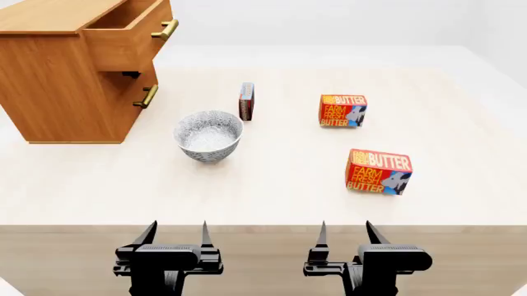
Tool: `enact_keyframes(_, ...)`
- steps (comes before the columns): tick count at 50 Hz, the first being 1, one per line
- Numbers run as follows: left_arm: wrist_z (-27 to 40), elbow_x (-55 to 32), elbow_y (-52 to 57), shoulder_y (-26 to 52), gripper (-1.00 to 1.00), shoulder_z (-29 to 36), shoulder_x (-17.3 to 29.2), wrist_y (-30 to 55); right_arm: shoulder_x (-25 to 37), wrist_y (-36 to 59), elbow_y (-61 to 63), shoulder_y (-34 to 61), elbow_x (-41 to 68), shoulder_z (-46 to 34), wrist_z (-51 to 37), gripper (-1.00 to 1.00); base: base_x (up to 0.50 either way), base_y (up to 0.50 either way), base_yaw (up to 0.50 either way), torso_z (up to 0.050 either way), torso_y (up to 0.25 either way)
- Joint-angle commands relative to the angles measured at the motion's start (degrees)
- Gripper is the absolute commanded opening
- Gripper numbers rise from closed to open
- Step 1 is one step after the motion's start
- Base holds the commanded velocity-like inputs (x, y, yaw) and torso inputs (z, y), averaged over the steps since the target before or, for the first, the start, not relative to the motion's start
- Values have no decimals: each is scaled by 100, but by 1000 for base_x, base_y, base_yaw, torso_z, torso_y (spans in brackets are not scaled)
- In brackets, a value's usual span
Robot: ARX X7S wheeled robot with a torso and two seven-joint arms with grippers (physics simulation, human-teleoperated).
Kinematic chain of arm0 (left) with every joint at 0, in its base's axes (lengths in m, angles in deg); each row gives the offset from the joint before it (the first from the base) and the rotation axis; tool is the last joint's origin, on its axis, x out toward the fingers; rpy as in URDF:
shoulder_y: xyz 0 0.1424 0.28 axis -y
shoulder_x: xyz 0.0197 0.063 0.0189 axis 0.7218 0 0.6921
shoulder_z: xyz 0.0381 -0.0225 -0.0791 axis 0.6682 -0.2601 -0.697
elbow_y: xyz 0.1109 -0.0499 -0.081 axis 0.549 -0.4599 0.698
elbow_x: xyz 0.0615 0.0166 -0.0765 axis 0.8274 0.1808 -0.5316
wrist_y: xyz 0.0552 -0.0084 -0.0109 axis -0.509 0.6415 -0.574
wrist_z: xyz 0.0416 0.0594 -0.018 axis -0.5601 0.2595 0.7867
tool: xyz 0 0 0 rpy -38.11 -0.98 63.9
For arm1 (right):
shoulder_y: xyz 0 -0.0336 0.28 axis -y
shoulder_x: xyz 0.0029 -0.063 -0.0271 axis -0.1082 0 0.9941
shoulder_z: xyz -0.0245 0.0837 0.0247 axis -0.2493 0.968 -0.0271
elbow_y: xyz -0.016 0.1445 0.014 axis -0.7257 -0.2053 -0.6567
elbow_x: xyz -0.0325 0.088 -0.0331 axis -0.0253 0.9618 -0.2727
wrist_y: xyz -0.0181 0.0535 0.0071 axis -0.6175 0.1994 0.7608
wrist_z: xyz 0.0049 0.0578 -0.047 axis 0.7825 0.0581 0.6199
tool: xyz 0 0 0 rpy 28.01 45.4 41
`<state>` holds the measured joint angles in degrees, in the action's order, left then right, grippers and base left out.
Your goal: Put the chocolate pudding in the top drawer of the cabinet and close it.
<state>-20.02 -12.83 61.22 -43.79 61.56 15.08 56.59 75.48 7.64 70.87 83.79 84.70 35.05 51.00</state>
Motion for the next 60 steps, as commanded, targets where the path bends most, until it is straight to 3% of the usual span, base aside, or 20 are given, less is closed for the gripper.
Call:
enact_keyframes(1,99,-85,-3,0,100,110,93,4,87,-10,-2,-1,100,-108,-115,100,0,0,0,0,0)
enact_keyframes(16,275,-258,23,-21,100,419,335,-38,307,-17,-24,26,348,-373,-370,100,0,0,0,0,0)
enact_keyframes(29,327,-578,360,0,100,446,464,345,420,134,120,53,450,-522,-492,100,0,0,0,50,0)
enact_keyframes(38,444,-728,1642,167,100,415,759,1575,519,713,875,158,558,-590,-593,100,0,0,0,50,0)
enact_keyframes(44,421,-911,2824,594,100,361,1093,2904,729,1904,2024,666,645,-570,-672,100,0,0,0,50,0)
enact_keyframes(52,313,-1400,3917,1848,100,105,1538,4792,967,3396,2829,1817,750,-505,-705,100,0,0,0,50,0)
enact_keyframes(60,210,-1703,3946,3423,100,-32,1783,5941,1179,4555,2965,3260,900,-377,-639,100,0,0,0,50,0)
